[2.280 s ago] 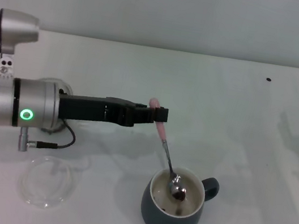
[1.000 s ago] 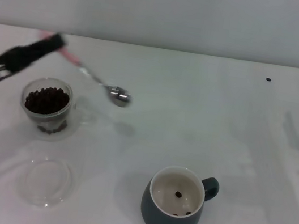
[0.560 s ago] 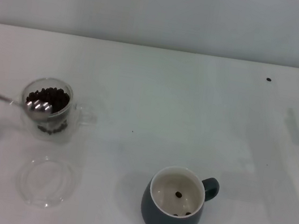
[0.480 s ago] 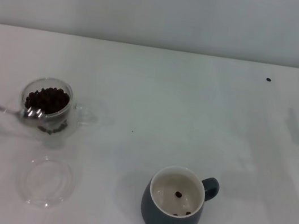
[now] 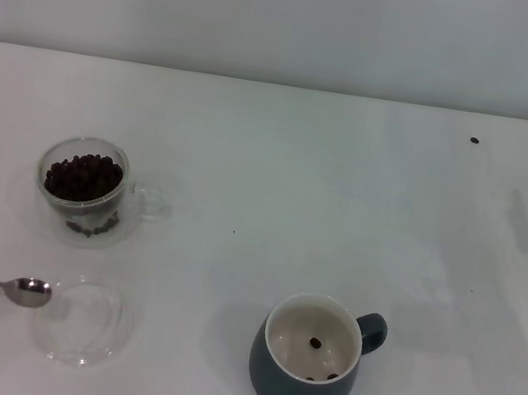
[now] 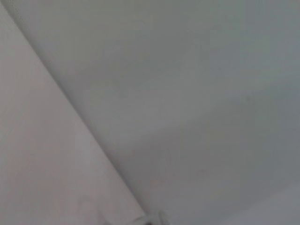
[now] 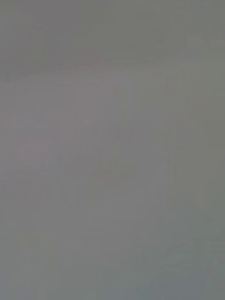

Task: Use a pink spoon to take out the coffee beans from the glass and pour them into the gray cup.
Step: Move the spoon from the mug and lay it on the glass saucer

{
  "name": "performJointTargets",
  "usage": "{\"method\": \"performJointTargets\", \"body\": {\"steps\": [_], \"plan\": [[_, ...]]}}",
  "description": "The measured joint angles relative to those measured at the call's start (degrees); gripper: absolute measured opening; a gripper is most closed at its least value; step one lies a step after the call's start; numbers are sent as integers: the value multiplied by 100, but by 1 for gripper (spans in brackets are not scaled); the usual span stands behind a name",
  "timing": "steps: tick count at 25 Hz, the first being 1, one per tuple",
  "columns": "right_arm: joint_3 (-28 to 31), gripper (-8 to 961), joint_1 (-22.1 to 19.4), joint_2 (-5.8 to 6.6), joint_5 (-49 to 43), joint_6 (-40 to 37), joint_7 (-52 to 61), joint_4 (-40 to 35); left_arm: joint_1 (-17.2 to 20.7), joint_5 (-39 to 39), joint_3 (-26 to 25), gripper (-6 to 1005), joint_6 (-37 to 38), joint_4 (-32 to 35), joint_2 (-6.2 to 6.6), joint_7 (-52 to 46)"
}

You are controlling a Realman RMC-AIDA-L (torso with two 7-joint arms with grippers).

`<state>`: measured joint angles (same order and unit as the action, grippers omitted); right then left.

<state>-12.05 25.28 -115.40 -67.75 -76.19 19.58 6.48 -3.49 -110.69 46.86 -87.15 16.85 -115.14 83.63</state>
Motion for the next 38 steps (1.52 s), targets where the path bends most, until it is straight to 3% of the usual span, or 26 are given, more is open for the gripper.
{"method": "performJointTargets", "body": {"steps": [7, 13, 19, 29, 38], "plan": [[6, 786, -12, 0, 26, 17, 3, -43, -187, 269, 8, 137, 616, -13, 3, -3], [10, 786, 16, 0, 34, 43, 3, -62, -721, 650, 28, 137, 970, -46, -92, 5], [17, 786, 20, 0, 42, 43, 3, -62, -1029, 1025, 36, 137, 1147, -124, -108, -28], [28, 786, 5, 0, 52, 43, 2, -59, -1029, 1069, 11, 137, 1203, -133, -114, -9], [27, 786, 47, -9, 51, 43, 2, -89, -1021, 1097, 4, 362, 1172, -89, -140, 195]]}}
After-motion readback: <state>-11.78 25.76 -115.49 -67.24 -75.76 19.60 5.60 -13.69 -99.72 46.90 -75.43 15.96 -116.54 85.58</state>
